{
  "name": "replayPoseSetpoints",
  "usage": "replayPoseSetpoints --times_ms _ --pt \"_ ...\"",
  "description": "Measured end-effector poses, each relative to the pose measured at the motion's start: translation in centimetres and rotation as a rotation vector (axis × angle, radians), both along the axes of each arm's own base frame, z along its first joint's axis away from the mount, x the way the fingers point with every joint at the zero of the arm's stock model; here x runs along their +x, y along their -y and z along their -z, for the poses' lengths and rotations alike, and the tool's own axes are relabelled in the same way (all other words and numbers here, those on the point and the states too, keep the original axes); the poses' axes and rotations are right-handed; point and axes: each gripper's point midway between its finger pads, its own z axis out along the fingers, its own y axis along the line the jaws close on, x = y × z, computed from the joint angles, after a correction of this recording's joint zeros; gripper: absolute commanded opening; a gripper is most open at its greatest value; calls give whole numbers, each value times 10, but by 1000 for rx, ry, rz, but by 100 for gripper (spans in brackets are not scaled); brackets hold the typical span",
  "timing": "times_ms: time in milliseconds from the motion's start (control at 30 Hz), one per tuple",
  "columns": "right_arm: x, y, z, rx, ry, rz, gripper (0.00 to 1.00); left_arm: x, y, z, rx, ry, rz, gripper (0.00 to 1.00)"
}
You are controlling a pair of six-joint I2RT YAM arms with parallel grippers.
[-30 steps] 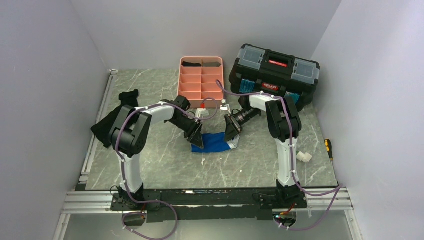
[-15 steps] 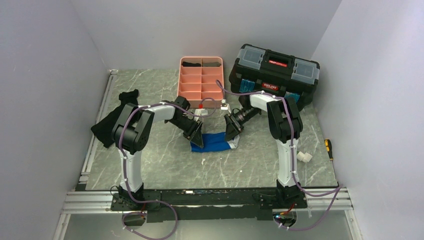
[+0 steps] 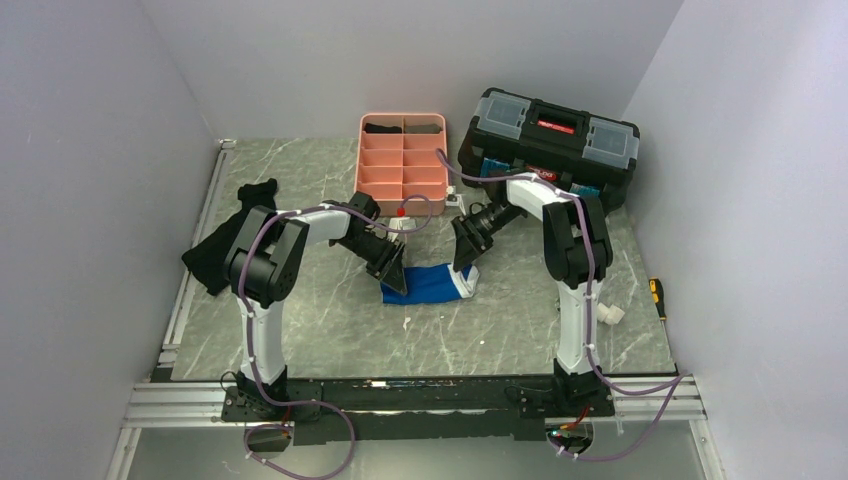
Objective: Roll the underwear
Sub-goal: Fold the underwear at the center of the board.
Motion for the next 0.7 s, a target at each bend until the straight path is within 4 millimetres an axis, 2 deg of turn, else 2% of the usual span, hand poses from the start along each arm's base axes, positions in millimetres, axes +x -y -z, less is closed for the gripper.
replayPoseSetpoints --times_ms 167,400,567,700 --pt "5 1 -23 29 61 -15 59 0 0 -1 -5 -3 0 53" --pt "-9 -6 -51 122 59 -47 59 -1 1 -3 -17 -8 2 54" --pt "-17 -14 -53 180 26 -67 59 1 1 -5 -17 6 1 54" --pt "-23 -20 -39 222 -49 -74 59 1 0 -4 -19 15 -3 54"
